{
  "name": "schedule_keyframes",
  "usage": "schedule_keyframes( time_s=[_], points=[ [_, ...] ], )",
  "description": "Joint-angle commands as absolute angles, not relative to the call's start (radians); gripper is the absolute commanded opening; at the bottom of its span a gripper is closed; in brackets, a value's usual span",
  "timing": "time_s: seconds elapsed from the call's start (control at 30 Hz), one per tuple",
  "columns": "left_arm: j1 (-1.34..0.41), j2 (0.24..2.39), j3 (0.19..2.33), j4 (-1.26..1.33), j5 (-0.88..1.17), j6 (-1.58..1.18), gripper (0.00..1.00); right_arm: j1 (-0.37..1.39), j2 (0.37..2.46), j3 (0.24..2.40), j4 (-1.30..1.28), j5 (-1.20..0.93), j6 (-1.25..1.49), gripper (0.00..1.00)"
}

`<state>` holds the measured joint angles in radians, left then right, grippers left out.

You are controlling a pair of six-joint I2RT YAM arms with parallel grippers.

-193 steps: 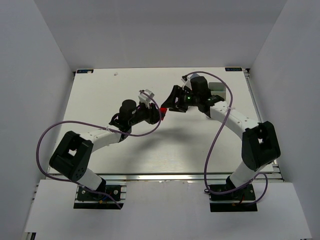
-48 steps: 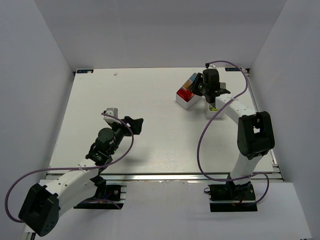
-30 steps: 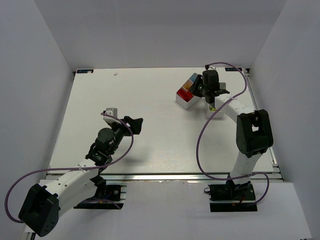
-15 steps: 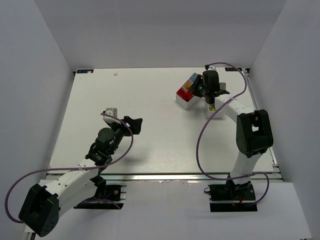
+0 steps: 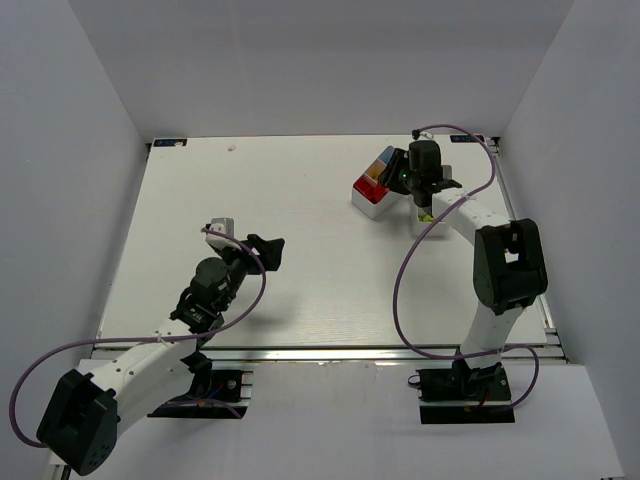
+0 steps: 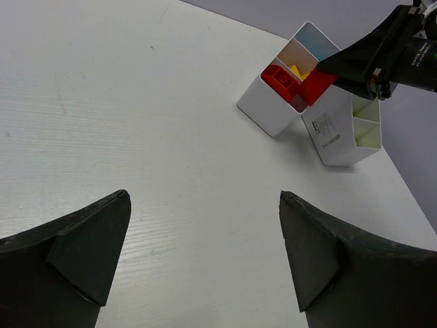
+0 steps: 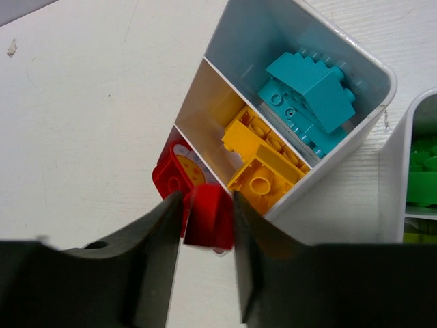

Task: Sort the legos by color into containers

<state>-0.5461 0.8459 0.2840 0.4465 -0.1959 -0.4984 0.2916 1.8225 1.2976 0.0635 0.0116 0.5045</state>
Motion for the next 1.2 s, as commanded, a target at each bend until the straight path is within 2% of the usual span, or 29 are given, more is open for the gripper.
schedule_keyframes(
  time_s=[0.0,0.1,0.23,0.47,0.57,0.73,0.8,0.83,0.87,0.9,0.97,1.07,1.13,1.17],
  points=[
    [-0.541,0.828,0.281,0.445,-0.204,-0.503,0.98,0.278,1.827,1.292,0.106,0.011,0.469,0.43],
    [-0.541,0.827,0.281,0.442,-0.204,-0.503,0.98,0.278,1.832,1.29,0.11,0.009,0.457,0.5],
    [-0.54,0.819,0.278,0.439,-0.204,-0.508,0.98,0.278,1.838,1.293,0.115,0.009,0.453,0.52],
    [-0.54,0.813,0.273,0.437,-0.207,-0.508,0.98,0.276,1.822,1.292,0.121,-0.038,0.445,0.51],
    [-0.54,0.815,0.275,0.439,-0.206,-0.508,0.98,0.276,1.793,1.281,0.146,-0.08,0.425,0.48],
    [-0.54,0.821,0.284,0.43,-0.21,-0.508,0.98,0.273,1.695,1.211,0.247,-0.233,0.312,0.45],
    [-0.54,0.822,0.293,0.416,-0.225,-0.511,0.98,0.259,1.666,1.195,0.262,-0.485,0.168,0.53],
    [-0.54,0.821,0.299,0.41,-0.232,-0.514,0.98,0.249,1.652,1.195,0.235,-0.602,0.102,0.68],
    [-0.54,0.822,0.307,0.397,-0.244,-0.518,0.98,0.235,1.649,1.222,0.189,-0.708,0.033,0.89],
    [-0.54,0.821,0.314,0.379,-0.25,-0.525,0.98,0.232,1.648,1.242,0.129,-0.82,-0.089,0.89],
    [-0.538,0.824,0.35,0.356,-0.262,-0.523,0.98,0.23,1.634,1.294,-0.04,-0.828,-0.175,0.89],
    [-0.538,0.83,0.409,0.304,-0.261,-0.505,0.98,0.224,1.58,1.313,-0.139,-0.711,-0.274,0.89],
    [-0.538,0.839,0.455,0.263,-0.247,-0.474,0.98,0.218,1.515,1.281,-0.123,-0.547,-0.31,0.89],
    [-0.538,0.842,0.472,0.262,-0.241,-0.474,0.98,0.216,1.49,1.281,-0.123,-0.546,-0.314,0.89]
  ],
)
